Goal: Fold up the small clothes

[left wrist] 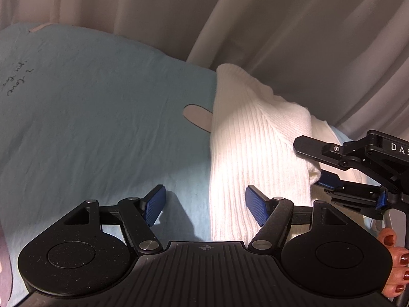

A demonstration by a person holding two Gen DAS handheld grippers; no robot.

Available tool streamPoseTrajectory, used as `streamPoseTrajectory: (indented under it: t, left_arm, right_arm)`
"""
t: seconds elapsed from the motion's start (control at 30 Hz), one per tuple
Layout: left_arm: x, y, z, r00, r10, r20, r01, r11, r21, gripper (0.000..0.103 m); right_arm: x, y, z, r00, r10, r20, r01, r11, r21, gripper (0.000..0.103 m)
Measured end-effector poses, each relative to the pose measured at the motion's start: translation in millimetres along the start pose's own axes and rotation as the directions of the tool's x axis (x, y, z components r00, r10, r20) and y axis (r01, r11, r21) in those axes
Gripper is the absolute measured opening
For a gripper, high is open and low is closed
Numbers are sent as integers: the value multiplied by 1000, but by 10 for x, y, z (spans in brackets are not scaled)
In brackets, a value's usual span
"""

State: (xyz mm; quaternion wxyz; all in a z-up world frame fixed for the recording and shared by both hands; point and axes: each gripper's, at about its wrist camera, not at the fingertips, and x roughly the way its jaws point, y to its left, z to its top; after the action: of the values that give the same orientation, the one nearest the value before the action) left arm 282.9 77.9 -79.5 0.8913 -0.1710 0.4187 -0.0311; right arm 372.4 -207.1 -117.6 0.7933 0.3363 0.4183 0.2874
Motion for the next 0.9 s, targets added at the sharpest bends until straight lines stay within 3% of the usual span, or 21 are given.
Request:
streamPoseTrajectory:
  t: [0.2, 0.27, 0.4, 0.5, 0.6, 0.73, 0.8, 0.83, 0.9]
  left_arm:
    - [-17, -4, -20, 1000, -6, -9, 6, 1000, 13, 75]
    - [-21, -4, -28, 1000, -11, -11, 11, 1000, 17, 75]
    - [-45, 10, -29, 1000, -19, -17, 19, 1000, -4, 75]
    - [-91, 38, -11, 999, -30, -16, 29, 999, -28, 75]
    - [-155, 13, 15, 1000, -30, -3, 30, 999, -12, 75]
    - [-252, -62, 36, 998, -64, 5, 64, 998, 21, 75]
    - [-264, -134, 25, 995, -98, 2, 98, 994, 50, 75]
    - [-250, -179, 15, 994, -110, -3, 110, 992, 65, 75]
    - [-190, -281, -10, 991, -129, -23, 130, 988, 87, 75]
  right_arm:
    - [232, -160, 22, 996, 79, -29, -75, 992, 104, 42]
    - [251, -133, 13, 998, 63, -24, -61, 995, 83, 28]
    - [245, 58, -27, 999, -50, 10, 51, 996, -69, 18]
    - [203, 344, -90, 985, -158, 74, 171, 959, -227, 16]
    - [62, 541, -120, 969, -199, 145, 237, 913, -332, 14]
    - [-243, 632, -132, 931, -272, 242, 353, 838, -417, 14]
    - [-338, 558, -121, 891, -353, 286, 448, 787, -424, 14]
    - [-354, 494, -127, 871, -393, 294, 487, 765, -421, 14]
    - [-352, 314, -114, 852, -449, 270, 524, 752, -401, 14]
